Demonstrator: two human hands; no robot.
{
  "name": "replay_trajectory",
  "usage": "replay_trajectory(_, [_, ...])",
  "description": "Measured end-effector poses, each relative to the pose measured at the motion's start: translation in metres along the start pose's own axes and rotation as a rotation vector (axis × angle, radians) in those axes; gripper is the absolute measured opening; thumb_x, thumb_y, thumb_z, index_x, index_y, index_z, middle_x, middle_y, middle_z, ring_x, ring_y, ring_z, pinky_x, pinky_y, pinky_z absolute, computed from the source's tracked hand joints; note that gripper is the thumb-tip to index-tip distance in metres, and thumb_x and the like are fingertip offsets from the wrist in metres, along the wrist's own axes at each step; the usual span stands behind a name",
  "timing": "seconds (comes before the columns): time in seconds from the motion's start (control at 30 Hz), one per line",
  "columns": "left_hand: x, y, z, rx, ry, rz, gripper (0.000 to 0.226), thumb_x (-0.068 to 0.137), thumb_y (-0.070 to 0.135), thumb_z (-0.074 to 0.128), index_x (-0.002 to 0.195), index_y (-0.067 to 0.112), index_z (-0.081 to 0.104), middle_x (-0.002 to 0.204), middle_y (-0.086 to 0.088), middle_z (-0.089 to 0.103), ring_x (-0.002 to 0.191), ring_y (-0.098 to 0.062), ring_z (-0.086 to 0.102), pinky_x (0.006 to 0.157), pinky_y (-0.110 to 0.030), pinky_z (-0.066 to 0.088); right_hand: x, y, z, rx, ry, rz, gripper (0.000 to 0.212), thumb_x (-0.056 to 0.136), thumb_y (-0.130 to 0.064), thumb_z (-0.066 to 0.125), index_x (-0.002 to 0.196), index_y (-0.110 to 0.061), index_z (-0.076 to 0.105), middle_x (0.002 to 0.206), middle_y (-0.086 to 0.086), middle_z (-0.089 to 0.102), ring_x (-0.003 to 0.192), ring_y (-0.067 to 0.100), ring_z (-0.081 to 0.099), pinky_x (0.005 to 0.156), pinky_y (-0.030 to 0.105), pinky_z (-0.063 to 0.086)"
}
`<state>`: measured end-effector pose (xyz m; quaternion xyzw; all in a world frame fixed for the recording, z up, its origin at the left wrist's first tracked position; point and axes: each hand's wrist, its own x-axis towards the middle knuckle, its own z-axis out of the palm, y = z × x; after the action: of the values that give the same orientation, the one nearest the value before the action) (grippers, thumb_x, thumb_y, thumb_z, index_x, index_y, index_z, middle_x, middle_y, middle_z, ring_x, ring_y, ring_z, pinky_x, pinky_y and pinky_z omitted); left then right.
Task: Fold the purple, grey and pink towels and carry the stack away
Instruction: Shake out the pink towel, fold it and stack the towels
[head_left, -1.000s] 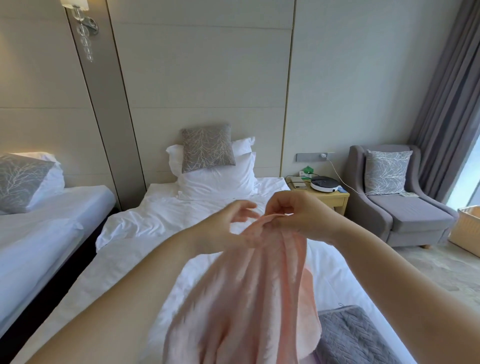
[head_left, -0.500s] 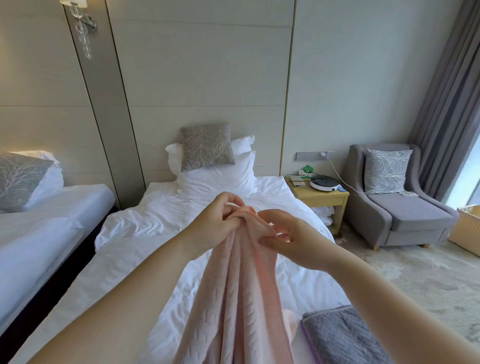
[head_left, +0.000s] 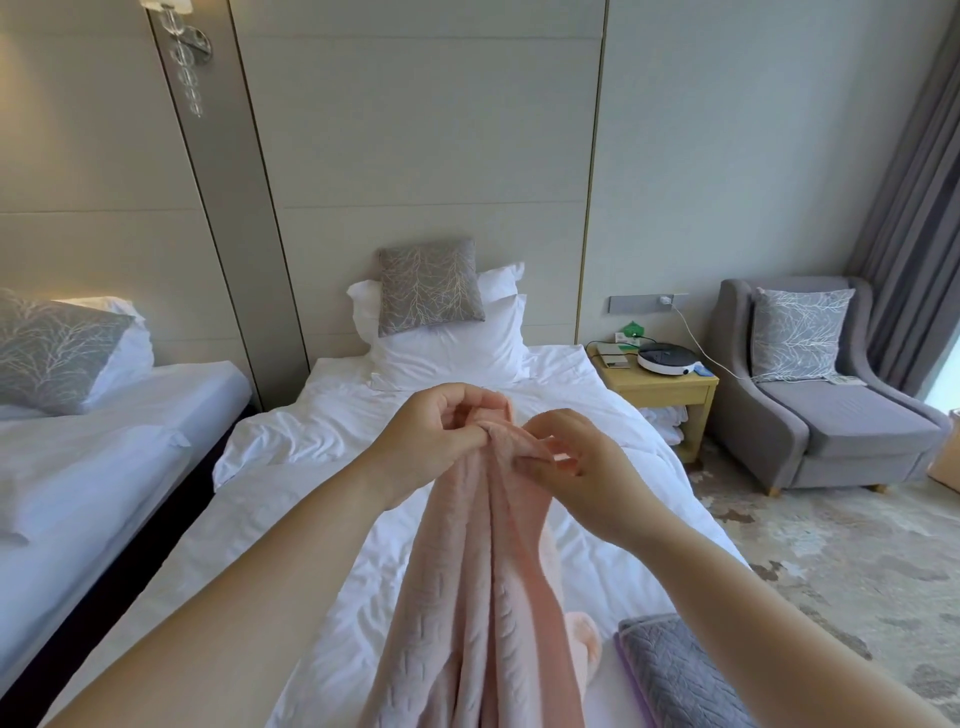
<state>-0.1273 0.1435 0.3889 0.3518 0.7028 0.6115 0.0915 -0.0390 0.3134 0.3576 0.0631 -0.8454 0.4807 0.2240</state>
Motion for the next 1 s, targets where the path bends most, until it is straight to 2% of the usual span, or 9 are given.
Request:
replay_trajectory(0.13, [-0.002, 0.000, 0.003, -0.097, -0.016, 0.011, 0.028, 0.073, 0.009, 0.067, 0.094, 0.026, 0.071, 0.098, -0.002, 0.073, 0.094, -0.016, 0.067, 0.087, -0.027, 0.052, 0.001, 0.005, 0.002, -0.159, -0.038, -0.061, 0.010, 0.090, -0.014, 0.061, 0.094, -0.011, 0.070, 0.118, -0.017, 0.051, 0.101, 0.004, 0.057, 0.086, 0.019, 0.048])
replay_trajectory(0.23, [0.000, 0.002, 0.003, -0.108, -0.026, -0.024, 0.025, 0.072, 0.009, 0.066, 0.094, 0.023, 0.066, 0.089, -0.004, 0.071, 0.082, -0.014, 0.063, 0.081, -0.028, 0.047, 0.007, 0.000, -0.005, -0.232, 0.088, -0.124, 0.009, 0.088, -0.005, 0.059, 0.085, -0.004, 0.067, 0.093, 0.002, 0.063, 0.084, 0.013, 0.056, 0.075, 0.028, 0.046])
replay_trajectory(0.37, [0.002, 0.010, 0.008, 0.067, -0.102, -0.101, 0.045, 0.066, 0.034, 0.068, 0.108, 0.030, 0.052, 0.093, 0.000, 0.072, 0.080, -0.014, 0.063, 0.079, -0.025, 0.045, 0.015, -0.016, -0.015, -0.100, 0.162, -0.074, 0.020, 0.083, -0.004, 0.063, 0.084, -0.022, 0.070, 0.087, -0.002, 0.068, 0.083, 0.011, 0.061, 0.072, 0.020, 0.048])
replay_trajectory(0.43, [0.003, 0.013, 0.013, 0.118, -0.129, -0.050, 0.044, 0.075, 0.027, 0.073, 0.114, 0.031, 0.051, 0.101, 0.002, 0.072, 0.090, -0.010, 0.066, 0.080, -0.016, 0.048, 0.017, -0.021, -0.015, -0.090, 0.126, -0.081, 0.024, 0.082, -0.006, 0.063, 0.080, -0.029, 0.068, 0.084, -0.004, 0.070, 0.081, 0.010, 0.062, 0.069, 0.019, 0.048])
replay_trajectory(0.53, [0.005, 0.016, 0.015, 0.171, -0.098, 0.045, 0.026, 0.087, 0.018, 0.069, 0.112, 0.019, 0.062, 0.098, 0.004, 0.074, 0.091, -0.003, 0.067, 0.075, -0.009, 0.046, 0.018, -0.020, -0.017, -0.030, 0.129, -0.092, 0.020, 0.079, -0.007, 0.067, 0.079, -0.026, 0.066, 0.079, -0.007, 0.068, 0.075, 0.007, 0.061, 0.065, 0.013, 0.046])
replay_trajectory(0.73, [0.008, 0.014, 0.010, 0.164, -0.018, 0.093, 0.009, 0.090, 0.017, 0.063, 0.098, 0.016, 0.067, 0.088, 0.011, 0.073, 0.083, 0.001, 0.065, 0.075, -0.007, 0.044, 0.005, 0.001, -0.018, 0.248, -0.022, 0.017, 0.020, 0.083, -0.015, 0.071, 0.087, -0.031, 0.061, 0.090, -0.008, 0.068, 0.082, 0.013, 0.068, 0.070, 0.023, 0.053])
replay_trajectory(0.87, [0.009, 0.016, 0.006, 0.116, -0.040, 0.075, 0.013, 0.090, 0.020, 0.063, 0.102, 0.017, 0.067, 0.098, 0.010, 0.073, 0.095, -0.001, 0.066, 0.082, -0.010, 0.046, 0.005, 0.005, -0.017, 0.214, 0.065, 0.045, 0.018, 0.083, -0.014, 0.071, 0.082, -0.032, 0.069, 0.076, -0.003, 0.073, 0.058, 0.004, 0.061, 0.057, 0.022, 0.048])
replay_trajectory(0.93, [0.010, 0.020, 0.005, 0.189, -0.104, 0.110, 0.014, 0.090, 0.024, 0.064, 0.100, 0.018, 0.070, 0.099, 0.010, 0.073, 0.098, 0.000, 0.065, 0.083, -0.009, 0.044, 0.009, 0.005, -0.016, 0.199, 0.103, 0.034, 0.016, 0.082, -0.014, 0.072, 0.081, -0.030, 0.070, 0.075, -0.001, 0.072, 0.066, 0.011, 0.065, 0.066, 0.034, 0.053])
replay_trajectory(1.0, [0.013, 0.024, 0.005, 0.282, -0.106, 0.158, 0.014, 0.092, 0.024, 0.061, 0.095, 0.016, 0.071, 0.089, 0.011, 0.071, 0.089, 0.001, 0.063, 0.081, -0.013, 0.042, 0.011, 0.001, -0.014, 0.245, 0.090, 0.005, 0.009, 0.080, -0.018, 0.073, 0.082, -0.026, 0.069, 0.080, 0.004, 0.072, 0.077, 0.019, 0.068, 0.077, 0.039, 0.055])
